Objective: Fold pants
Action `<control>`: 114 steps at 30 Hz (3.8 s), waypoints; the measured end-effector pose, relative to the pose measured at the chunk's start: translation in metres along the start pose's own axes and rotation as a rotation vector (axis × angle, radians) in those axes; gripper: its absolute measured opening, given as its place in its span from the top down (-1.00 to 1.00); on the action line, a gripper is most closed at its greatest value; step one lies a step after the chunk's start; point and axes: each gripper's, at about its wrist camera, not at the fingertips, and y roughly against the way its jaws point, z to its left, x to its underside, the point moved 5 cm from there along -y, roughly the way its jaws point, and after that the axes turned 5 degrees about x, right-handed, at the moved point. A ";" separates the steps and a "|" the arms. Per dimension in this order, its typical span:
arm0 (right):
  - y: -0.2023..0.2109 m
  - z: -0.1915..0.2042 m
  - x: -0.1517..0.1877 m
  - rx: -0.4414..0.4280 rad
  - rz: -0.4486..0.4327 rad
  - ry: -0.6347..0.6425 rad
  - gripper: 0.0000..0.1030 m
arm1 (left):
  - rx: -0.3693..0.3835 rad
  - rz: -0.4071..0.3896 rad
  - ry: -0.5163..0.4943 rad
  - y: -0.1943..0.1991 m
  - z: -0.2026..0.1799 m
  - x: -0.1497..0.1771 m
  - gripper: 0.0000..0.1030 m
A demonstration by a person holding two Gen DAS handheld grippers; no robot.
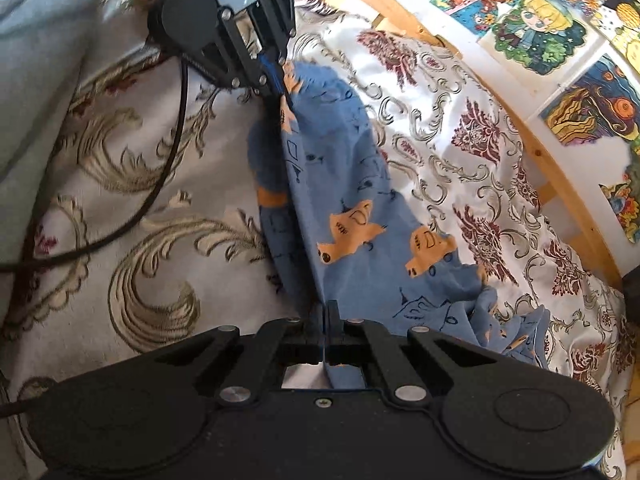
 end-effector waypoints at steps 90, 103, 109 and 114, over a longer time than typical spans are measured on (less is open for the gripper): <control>-0.134 -0.319 0.092 -0.201 0.247 -1.073 -0.09 | 0.088 0.113 0.369 -0.086 -0.114 -0.169 0.66; -0.160 -0.333 0.092 -0.210 0.278 -1.080 -0.08 | 0.052 0.080 0.390 -0.105 -0.105 -0.190 0.66; -0.171 -0.337 0.083 -0.200 0.315 -1.073 -0.03 | 0.013 0.102 0.391 -0.108 -0.105 -0.190 0.86; -0.190 -0.345 0.078 -0.160 0.372 -1.084 0.06 | 0.021 0.110 0.433 -0.109 -0.099 -0.187 0.96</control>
